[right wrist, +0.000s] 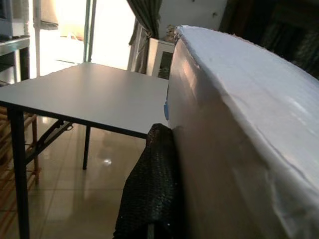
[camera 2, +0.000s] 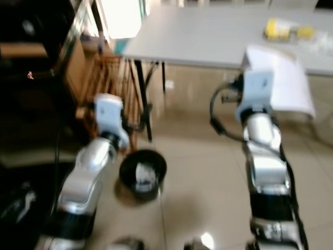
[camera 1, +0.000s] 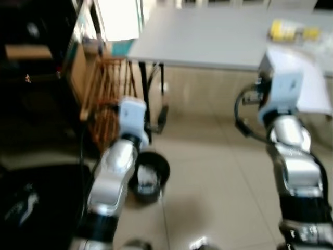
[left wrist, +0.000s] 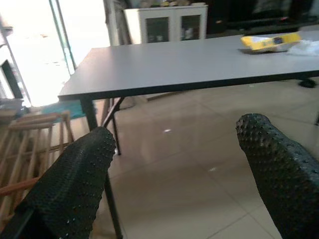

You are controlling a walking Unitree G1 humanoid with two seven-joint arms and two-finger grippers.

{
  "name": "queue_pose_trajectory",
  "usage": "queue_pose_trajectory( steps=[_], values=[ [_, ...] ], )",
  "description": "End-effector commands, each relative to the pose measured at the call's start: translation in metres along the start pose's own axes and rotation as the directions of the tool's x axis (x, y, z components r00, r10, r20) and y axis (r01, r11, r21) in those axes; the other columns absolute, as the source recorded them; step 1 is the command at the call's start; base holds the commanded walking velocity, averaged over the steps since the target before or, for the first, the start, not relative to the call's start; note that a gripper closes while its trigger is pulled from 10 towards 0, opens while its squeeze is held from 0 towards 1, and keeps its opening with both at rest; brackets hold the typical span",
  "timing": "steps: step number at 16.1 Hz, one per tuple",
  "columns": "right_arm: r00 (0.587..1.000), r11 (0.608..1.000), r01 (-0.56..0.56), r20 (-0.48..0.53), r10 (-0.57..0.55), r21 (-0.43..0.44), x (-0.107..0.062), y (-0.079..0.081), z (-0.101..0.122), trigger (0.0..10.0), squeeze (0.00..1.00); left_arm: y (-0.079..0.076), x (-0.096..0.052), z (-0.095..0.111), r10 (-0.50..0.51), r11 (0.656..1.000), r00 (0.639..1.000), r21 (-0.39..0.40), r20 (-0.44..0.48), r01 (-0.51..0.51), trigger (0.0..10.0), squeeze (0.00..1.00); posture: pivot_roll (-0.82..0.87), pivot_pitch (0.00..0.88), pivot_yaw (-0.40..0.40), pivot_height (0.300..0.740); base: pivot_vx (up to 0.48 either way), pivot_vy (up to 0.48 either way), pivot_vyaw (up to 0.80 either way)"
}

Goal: Picking trash to rubbish bin

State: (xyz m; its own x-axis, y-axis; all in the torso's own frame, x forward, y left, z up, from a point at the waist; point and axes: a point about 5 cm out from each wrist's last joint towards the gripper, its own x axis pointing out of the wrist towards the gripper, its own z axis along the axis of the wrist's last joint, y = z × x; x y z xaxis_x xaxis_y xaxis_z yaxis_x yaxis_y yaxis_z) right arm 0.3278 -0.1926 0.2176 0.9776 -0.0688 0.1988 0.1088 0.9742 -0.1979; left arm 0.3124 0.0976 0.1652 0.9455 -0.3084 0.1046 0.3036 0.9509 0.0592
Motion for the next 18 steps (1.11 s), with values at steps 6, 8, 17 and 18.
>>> queue_pose_trajectory(
  steps=[6,8,17,18],
  values=[
    [1.0,0.999,-0.015,0.002,0.015,0.03,-0.001,0.005,0.001,10.0,0.0,0.008,-0.002,-0.004,0.029,0.999,0.999,0.022,-0.022,-0.029,10.0,0.0,0.0,0.119,0.003,0.74,0.0,0.48,0.0],
    [1.0,0.999,-0.018,-0.002,0.018,0.031,-0.001,0.006,0.001,10.0,0.0,0.006,-0.002,0.0,0.013,1.0,1.0,0.023,0.014,-0.013,10.0,0.0,0.0,0.118,0.002,0.74,0.0,0.0,0.0],
    [0.999,0.996,-0.025,-0.039,0.028,0.08,-0.006,0.013,-0.007,10.0,0.0,0.005,-0.001,0.005,-0.01,0.999,0.999,0.044,0.037,0.008,10.0,0.0,0.0,0.129,0.012,0.74,0.0,0.0,0.0],
    [0.999,0.997,-0.025,-0.037,0.028,0.079,-0.005,0.013,-0.006,10.0,0.0,0.004,-0.001,0.005,-0.016,0.999,0.999,0.047,0.043,0.014,10.0,0.0,0.0,0.129,0.014,0.74,0.0,0.0,0.0]
  ],
)
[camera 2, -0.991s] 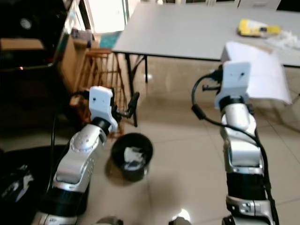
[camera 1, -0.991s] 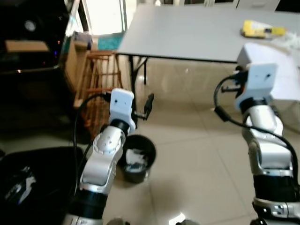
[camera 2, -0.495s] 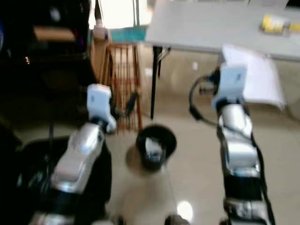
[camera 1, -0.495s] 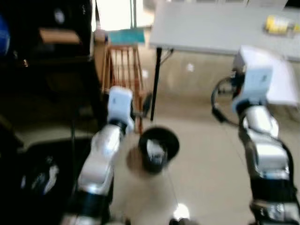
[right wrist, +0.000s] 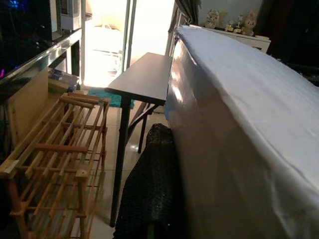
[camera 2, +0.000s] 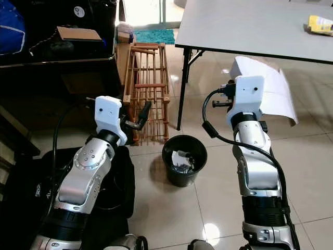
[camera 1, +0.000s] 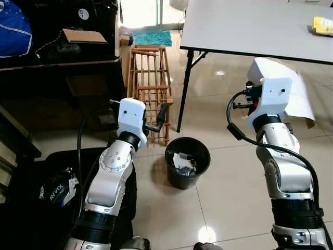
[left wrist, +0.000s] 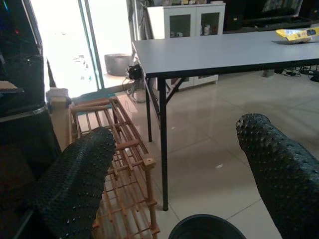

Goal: Picking trash to rubbish bin

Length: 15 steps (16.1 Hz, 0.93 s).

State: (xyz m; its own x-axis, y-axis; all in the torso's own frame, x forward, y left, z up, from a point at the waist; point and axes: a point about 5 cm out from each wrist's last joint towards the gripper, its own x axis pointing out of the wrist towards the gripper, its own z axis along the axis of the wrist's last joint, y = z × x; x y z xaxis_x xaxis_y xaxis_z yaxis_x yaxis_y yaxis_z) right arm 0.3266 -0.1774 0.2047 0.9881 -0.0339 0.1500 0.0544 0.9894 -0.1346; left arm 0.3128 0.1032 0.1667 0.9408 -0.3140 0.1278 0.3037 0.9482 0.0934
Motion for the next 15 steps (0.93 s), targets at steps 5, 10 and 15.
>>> queue_pose_trajectory(
  steps=[5,10,15],
  values=[
    [1.0,1.0,0.003,-0.001,-0.003,-0.013,-0.0014,-0.0002,0.0004,10.0,0.0,-0.0017,0.0,0.0038,-0.008,1.0,1.0,0.006,0.019,0.007,10.0,0.0,0.01,0.124,0.018,0.74,0.0,0.0,0.08],
    [1.0,1.0,0.003,-0.003,-0.003,-0.006,-0.0014,-0.0007,-0.0004,10.0,0.0,-0.0041,0.0009,0.0035,-0.029,1.0,0.999,0.004,0.022,0.029,10.0,0.0,0.0,0.119,0.016,0.74,0.0,0.0,0.0],
    [1.0,1.0,-0.006,-0.01,0.006,-0.014,-0.003,0.0004,-0.0018,10.0,0.0,-0.0058,-0.0004,0.0016,-0.044,0.999,0.999,0.001,0.017,0.044,10.0,0.0,0.0,0.12,0.014,0.74,0.317,0.0,0.0]
  ],
)
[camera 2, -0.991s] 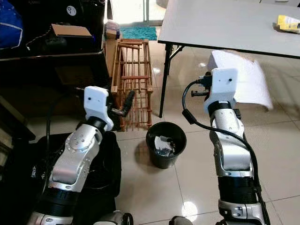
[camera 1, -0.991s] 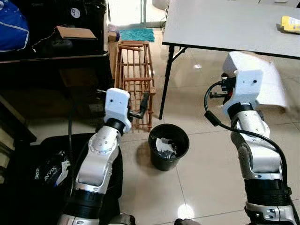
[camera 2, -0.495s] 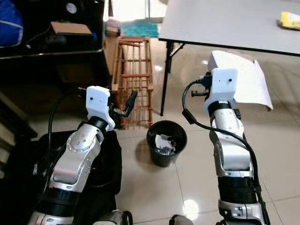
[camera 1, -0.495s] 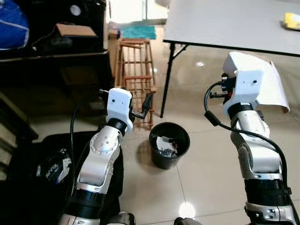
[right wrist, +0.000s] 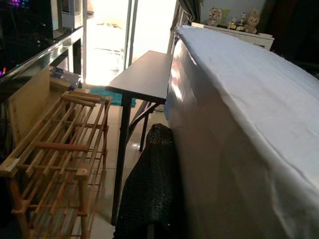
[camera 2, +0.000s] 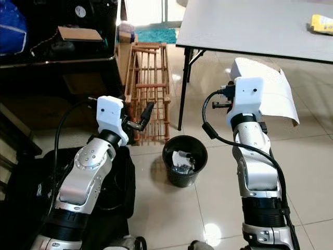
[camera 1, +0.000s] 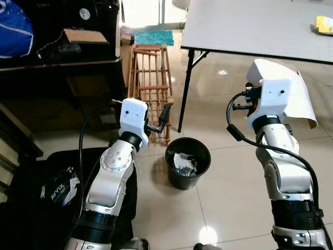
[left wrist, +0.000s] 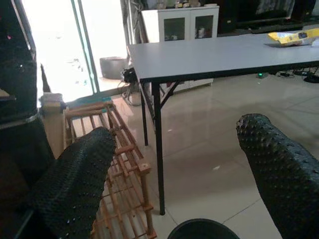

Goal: Picking trash to rubbish bin

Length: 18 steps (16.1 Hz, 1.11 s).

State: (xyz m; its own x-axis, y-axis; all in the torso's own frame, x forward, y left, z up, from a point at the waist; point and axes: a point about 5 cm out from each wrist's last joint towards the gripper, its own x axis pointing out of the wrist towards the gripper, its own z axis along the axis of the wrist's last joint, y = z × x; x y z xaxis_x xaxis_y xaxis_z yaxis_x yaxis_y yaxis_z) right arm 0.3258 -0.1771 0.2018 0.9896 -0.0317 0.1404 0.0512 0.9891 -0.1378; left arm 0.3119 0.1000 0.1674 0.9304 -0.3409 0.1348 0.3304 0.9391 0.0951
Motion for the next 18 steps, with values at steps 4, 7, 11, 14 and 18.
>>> queue_pose_trajectory(
  steps=[4,7,11,14,18],
  values=[
    [1.0,1.0,-0.007,-0.009,0.007,-0.015,-0.0022,0.0009,-0.0008,10.0,0.0,-0.003,-0.0011,0.0005,-0.022,1.0,1.0,0.004,0.005,0.022,10.0,0.0,0.0,0.124,0.015,0.74,0.424,0.0,0.0],
    [1.0,1.0,-0.008,-0.01,0.008,-0.016,-0.002,0.0011,-0.001,10.0,0.0,-0.0032,-0.0015,0.0002,-0.023,1.0,1.0,0.004,0.003,0.023,10.0,0.0,0.0,0.125,0.016,0.74,0.437,0.0,0.0],
    [1.0,1.0,-0.01,-0.013,0.01,-0.018,-0.0018,0.0007,-0.0014,10.0,0.0,-0.0037,-0.0018,0.0,-0.025,1.0,1.0,0.004,0.002,0.025,10.0,0.0,0.0,0.126,0.017,0.74,0.437,0.0,0.0],
    [1.0,1.0,-0.013,-0.017,0.013,-0.021,-0.002,0.001,-0.0019,10.0,0.0,-0.0044,-0.002,-0.0006,-0.027,1.0,1.0,0.003,0.0,0.027,10.0,0.0,-0.01,0.128,0.018,0.74,0.429,0.0,0.0],
    [1.0,1.0,-0.017,-0.023,0.017,-0.024,-0.0018,0.0009,-0.0025,10.0,0.0,-0.0059,-0.002,-0.0011,-0.029,1.0,1.0,0.0,-0.004,0.029,10.0,0.0,-0.01,0.133,0.014,0.74,0.427,0.0,0.0]
  ],
)
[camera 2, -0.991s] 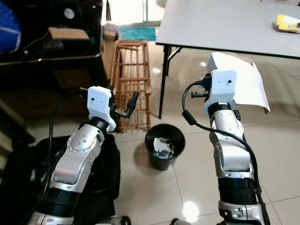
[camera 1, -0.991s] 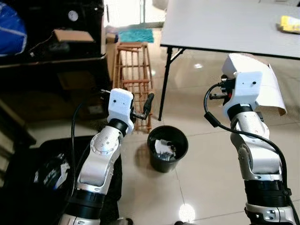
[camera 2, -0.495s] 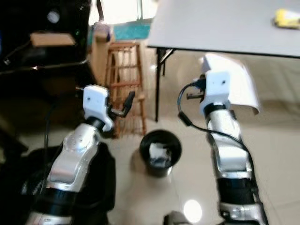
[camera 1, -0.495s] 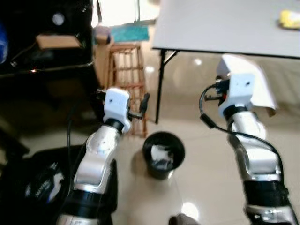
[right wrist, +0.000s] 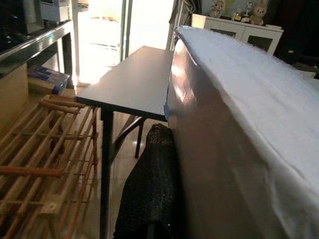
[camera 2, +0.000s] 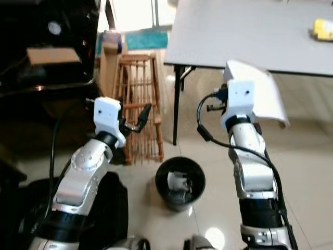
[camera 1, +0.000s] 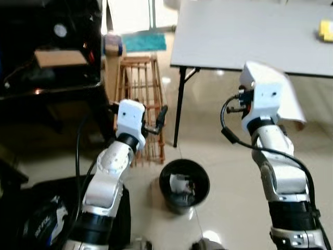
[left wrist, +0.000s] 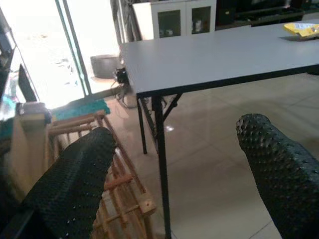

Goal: Picking trash to rubbish bin

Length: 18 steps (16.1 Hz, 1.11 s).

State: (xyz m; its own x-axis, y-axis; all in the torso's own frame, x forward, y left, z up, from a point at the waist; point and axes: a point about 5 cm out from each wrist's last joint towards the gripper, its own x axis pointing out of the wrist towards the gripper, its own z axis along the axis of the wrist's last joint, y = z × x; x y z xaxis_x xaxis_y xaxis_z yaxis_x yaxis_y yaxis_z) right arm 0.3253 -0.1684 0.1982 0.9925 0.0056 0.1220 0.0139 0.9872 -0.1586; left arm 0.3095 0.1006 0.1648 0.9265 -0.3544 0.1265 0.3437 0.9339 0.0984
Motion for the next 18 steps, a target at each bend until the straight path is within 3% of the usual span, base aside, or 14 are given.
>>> queue_pose_trajectory(
  steps=[1,4,18],
  values=[
    [1.0,1.0,0.022,-0.011,-0.022,-0.008,0.0,-0.008,0.0,10.0,0.0,-0.005,0.001,0.001,-0.014,1.0,1.0,-0.001,0.003,0.014,10.0,0.0,-0.01,0.133,0.014,0.74,0.424,0.0,0.0],
    [1.0,1.0,0.017,-0.015,-0.017,-0.013,0.001,-0.008,-0.001,10.0,0.0,-0.002,0.001,0.001,-0.003,1.0,1.0,0.004,0.0,0.003,10.0,0.0,0.0,0.135,0.011,0.74,0.396,0.0,0.0],
    [0.997,1.0,-0.008,-0.072,0.009,0.012,-0.005,0.004,-0.014,10.0,0.0,-0.01,0.0,0.004,-0.02,1.0,1.0,-0.006,0.022,0.021,10.0,0.0,-0.01,0.151,0.021,0.74,0.0,0.0,0.0]
  ],
)
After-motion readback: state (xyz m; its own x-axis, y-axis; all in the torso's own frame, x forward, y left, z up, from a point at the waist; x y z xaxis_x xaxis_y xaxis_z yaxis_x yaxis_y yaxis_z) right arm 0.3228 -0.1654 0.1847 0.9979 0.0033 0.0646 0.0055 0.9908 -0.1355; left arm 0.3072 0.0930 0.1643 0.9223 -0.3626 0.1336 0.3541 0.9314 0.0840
